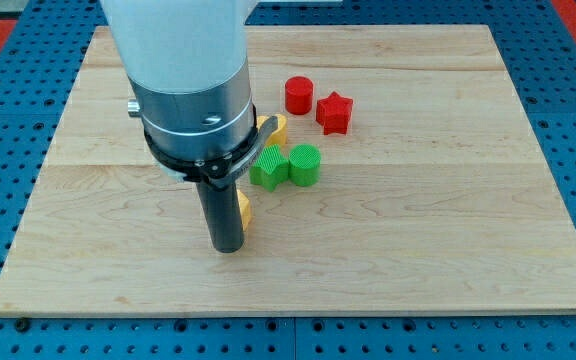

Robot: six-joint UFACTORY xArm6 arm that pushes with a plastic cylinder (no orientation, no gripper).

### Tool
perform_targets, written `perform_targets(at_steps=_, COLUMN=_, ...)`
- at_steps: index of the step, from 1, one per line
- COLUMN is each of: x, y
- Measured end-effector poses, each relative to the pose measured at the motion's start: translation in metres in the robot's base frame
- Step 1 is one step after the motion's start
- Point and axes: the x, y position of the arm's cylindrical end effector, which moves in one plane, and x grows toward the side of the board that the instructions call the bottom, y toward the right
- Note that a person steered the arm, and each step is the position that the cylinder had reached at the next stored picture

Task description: Move red circle above to the yellow heart

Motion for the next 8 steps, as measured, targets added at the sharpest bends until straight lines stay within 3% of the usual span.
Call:
perform_targets(at_steps=3, x=-0.059, y=0.025)
perform_targets(at_steps=8, x=-0.1, y=0.117)
